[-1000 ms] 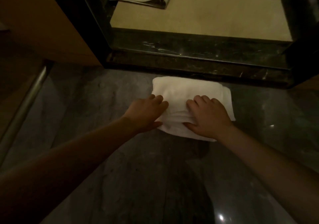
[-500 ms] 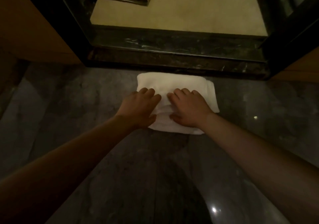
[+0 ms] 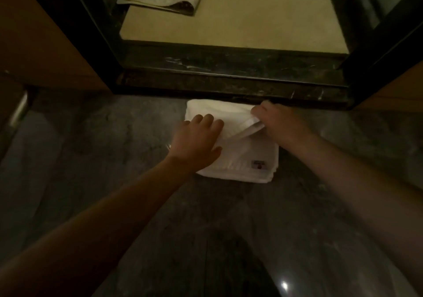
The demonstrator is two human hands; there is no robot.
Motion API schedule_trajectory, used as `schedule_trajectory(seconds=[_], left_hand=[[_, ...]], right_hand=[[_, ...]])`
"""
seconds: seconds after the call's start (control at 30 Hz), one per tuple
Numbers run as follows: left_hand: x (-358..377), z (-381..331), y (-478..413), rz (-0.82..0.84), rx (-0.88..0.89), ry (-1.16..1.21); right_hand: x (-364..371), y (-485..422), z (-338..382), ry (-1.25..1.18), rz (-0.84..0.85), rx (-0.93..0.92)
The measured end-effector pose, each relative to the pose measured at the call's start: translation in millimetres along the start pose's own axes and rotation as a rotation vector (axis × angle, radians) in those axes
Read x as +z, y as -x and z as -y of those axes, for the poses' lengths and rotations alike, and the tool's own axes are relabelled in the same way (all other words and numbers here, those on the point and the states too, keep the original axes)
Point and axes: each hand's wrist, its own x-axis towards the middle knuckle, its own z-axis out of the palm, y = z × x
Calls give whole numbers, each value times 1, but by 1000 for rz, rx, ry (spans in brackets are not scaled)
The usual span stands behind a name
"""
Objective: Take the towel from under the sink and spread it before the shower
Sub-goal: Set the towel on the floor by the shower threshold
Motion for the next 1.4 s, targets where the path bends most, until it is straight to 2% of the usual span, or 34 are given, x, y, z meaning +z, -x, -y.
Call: schedule_trajectory(seconds=[0.17,0.3,0.47,0.6,0.67,0.77,1.0,1.13,1.27,1.4], left_hand=[[16,-11,8,33,-93,34],[16,-26,5,2,-77,63],[0,-65,-30,-101,62,106],[0,-102,-62,-96,218,37],[3,-117,-74,-67,299,-6],[10,-136,-88,9,353,-73],[24,-149,-97,95,359,-238],[26,-136,-103,134,274,-206],[27,-125,-103,104,232,-146],[24,-115,-100,39,198,-134]], right_hand=[[-3,9,-23,-5,-40,58],[7,23,-38,-64,-2,106],[27,48,-45,-56,53,220],[36,70,-48,-97,50,363],[38,81,-48,-175,82,478],[43,96,-40,-426,217,635],[43,96,-24,-460,127,620],[48,94,-8,-603,70,679],[54,89,11,-745,41,739],[56,86,12,-681,10,737]])
